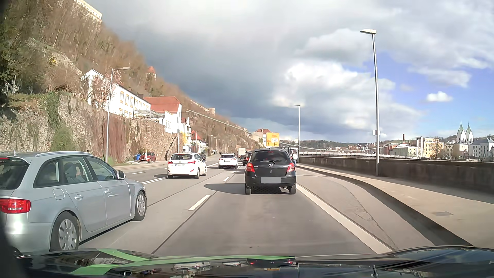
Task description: Follow the waypoints while adhering to traffic rules and regulations
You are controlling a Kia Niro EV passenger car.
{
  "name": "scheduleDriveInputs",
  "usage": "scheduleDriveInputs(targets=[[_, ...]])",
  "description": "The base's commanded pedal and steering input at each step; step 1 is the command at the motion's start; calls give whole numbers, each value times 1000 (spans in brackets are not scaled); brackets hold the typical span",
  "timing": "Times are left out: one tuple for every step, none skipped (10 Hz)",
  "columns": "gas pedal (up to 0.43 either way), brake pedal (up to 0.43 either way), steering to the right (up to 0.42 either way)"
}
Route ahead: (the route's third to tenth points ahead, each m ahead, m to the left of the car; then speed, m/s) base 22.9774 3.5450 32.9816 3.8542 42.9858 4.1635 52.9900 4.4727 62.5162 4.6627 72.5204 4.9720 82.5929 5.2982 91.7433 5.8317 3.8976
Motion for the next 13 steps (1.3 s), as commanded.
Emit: scheduleDriveInputs(targets=[[0,0,-2],[0,0,-3],[0,0,-3],[0,0,-3],[0,0,-3],[0,0,-3],[0,0,-3],[0,0,-3],[0,0,-3],[0,0,-3],[0,0,-4],[0,0,-5],[0,0,-5]])
